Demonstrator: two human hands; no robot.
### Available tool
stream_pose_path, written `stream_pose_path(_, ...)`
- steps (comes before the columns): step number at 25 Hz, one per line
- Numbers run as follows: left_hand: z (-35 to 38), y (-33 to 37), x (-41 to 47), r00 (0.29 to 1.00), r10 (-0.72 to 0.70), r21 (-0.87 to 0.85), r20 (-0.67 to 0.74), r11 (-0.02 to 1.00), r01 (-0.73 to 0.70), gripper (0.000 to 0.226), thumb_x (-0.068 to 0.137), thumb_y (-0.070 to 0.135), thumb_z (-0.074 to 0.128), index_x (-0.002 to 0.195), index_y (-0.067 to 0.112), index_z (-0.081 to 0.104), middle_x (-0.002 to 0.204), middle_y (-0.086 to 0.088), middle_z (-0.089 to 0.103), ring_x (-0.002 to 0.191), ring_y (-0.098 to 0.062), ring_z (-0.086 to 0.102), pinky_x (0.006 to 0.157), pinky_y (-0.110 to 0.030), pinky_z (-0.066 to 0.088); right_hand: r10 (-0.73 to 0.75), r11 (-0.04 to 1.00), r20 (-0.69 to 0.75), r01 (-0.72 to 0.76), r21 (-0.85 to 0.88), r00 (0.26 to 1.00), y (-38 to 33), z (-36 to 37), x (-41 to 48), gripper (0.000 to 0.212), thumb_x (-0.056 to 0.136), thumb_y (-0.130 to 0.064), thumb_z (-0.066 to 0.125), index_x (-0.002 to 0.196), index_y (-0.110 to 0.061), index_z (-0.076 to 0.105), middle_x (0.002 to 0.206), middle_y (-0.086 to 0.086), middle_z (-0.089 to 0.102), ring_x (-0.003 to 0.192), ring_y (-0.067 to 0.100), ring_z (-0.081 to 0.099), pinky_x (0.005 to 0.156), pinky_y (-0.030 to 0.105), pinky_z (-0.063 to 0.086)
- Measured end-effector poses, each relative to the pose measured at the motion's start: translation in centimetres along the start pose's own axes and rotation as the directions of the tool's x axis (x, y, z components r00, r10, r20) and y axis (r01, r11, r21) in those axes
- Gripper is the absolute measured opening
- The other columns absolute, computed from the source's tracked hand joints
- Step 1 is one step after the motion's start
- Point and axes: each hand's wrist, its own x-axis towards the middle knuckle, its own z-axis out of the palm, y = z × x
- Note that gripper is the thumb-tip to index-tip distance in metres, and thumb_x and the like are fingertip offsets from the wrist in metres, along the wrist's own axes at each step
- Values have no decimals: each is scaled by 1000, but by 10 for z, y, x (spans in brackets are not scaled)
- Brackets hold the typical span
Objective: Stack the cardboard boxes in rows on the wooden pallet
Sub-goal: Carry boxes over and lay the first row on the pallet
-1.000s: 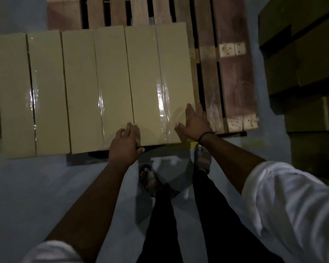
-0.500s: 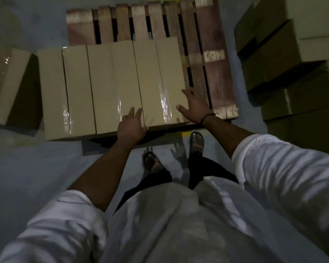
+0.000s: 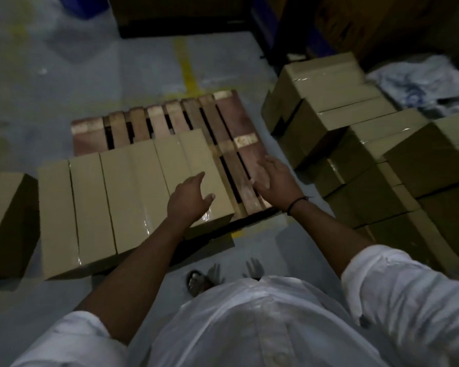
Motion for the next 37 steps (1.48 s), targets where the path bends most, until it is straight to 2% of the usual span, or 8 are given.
stream_pose_path(5,-1,85,-15,975,208,-33,-71,977,-211,64,93,41,66,150,23,43,142,-7,56,124,-26,56,87,-30,43,24,1000,-143,-22,17,989,20,-39,-31,60,91,-39,67,144,-16,49,152,12,41,139,29,38,113,46,37)
stream_pose_path(9,16,149,-41,942,322,-26,-99,945,-326,62,91,43,68,147,27,47,136,-2,61,118,-21,60,84,-31,50,17,999,-239,-10,31,971,45,-76,-81,59,93,-41,66,144,-15,49,152,11,41,140,28,37,113,44,37)
stream_pose_path(13,44,208,-79,910,413,16,-41,911,-413,61,91,48,66,146,29,46,136,3,61,100,-14,65,75,-30,51,134,988,-353,-98,118,926,87,-120,-152,58,93,-44,64,145,-22,48,153,6,39,141,24,35,112,42,36)
stream_pose_path(15,58,235,-93,883,468,5,-33,884,-468,59,91,46,66,144,30,47,137,4,61,112,-15,62,82,-31,52,185,980,-405,-137,145,895,110,-145,-187,58,94,-44,63,147,-24,47,154,3,37,141,21,33,111,41,36)
stream_pose_path(18,80,277,-106,844,536,6,-19,844,-536,60,91,51,63,145,32,46,142,6,57,126,-14,55,98,-36,51,294,953,-482,-212,218,825,144,-177,-232,57,95,-43,62,147,-25,45,155,4,36,142,22,33,110,43,38)
stream_pose_path(22,105,332,-114,794,607,-7,30,795,-607,61,91,53,63,145,33,47,143,7,56,129,-13,52,103,-36,48,412,909,-547,-287,302,729,182,-203,-272,56,94,-45,62,145,-26,47,152,3,40,140,22,37,110,46,42)
stream_pose_path(30,172,419,-69,713,675,-34,192,730,-682,63,92,60,58,146,31,46,145,7,54,129,-12,52,103,-39,49,589,808,-574,-410,423,569,258,-232,-292,55,95,-42,64,145,-24,48,150,0,42,137,18,40,107,32,36)
stream_pose_path(37,229,522,18,624,735,-128,263,668,-733,59,92,49,64,145,34,44,140,5,57,116,-6,56,95,-33,52,697,703,-580,-559,440,422,351,-292,-265,59,96,-48,59,148,-28,42,158,-1,32,143,21,33,112,43,38)
